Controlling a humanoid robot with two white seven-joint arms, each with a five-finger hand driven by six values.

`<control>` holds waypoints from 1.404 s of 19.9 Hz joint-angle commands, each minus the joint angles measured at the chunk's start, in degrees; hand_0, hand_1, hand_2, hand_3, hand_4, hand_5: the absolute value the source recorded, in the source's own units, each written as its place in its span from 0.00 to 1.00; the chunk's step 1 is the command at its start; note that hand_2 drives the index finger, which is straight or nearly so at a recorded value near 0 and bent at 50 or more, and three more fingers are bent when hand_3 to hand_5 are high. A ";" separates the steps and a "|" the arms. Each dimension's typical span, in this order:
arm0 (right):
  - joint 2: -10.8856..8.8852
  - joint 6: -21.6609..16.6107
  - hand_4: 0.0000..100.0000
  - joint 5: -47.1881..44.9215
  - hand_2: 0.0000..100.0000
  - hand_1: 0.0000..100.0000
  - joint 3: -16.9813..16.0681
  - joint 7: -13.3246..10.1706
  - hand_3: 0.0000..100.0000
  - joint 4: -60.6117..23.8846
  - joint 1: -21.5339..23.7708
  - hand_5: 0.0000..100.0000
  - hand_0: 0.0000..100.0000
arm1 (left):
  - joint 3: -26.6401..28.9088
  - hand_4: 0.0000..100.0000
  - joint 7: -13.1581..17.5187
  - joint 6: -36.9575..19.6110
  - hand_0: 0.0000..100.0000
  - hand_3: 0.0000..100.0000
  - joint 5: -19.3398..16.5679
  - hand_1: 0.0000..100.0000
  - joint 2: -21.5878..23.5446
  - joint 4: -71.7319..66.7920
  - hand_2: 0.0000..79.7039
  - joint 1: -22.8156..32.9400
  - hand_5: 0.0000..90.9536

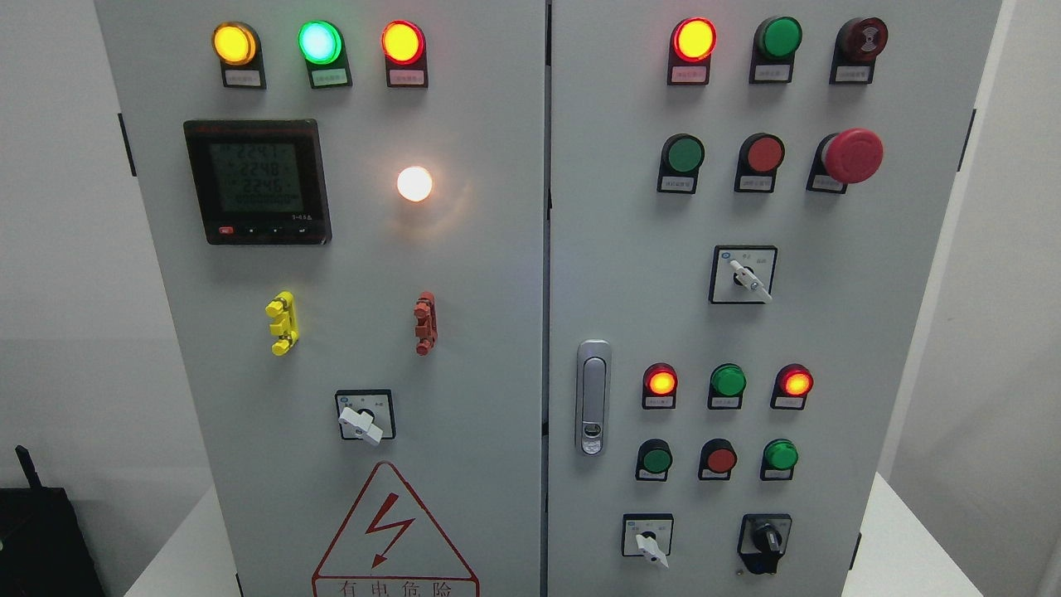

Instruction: Trip black knob to open circuit

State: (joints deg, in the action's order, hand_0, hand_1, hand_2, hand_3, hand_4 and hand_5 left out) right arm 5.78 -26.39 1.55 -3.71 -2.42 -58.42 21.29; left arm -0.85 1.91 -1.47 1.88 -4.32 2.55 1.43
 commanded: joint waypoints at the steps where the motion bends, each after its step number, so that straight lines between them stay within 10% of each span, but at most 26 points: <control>1: 0.20 -3.57 0.76 -0.23 0.00 0.00 0.29 -1.44 0.86 -1.26 0.16 0.74 0.00 | 0.14 0.00 0.02 -0.20 0.12 0.00 0.05 0.39 0.01 0.00 0.00 -0.11 0.00; 7: 0.11 -7.88 0.93 -0.23 0.01 0.00 1.34 -4.88 1.00 -2.66 -0.10 0.94 0.00 | 0.14 0.00 0.02 -0.19 0.12 0.00 0.14 0.39 0.01 0.00 0.00 -0.11 0.00; 28: 0.38 -7.19 1.00 -5.33 0.04 0.00 4.86 -6.64 1.00 -17.68 -3.10 0.98 0.00 | 0.14 0.00 0.02 -0.19 0.12 0.00 0.05 0.39 0.01 0.00 0.00 -0.11 0.00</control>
State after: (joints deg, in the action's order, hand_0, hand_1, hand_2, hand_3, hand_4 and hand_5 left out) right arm 5.86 -33.53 -3.38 0.63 -9.10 -73.25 17.78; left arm -0.85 1.91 -1.47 1.88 -4.32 2.55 1.43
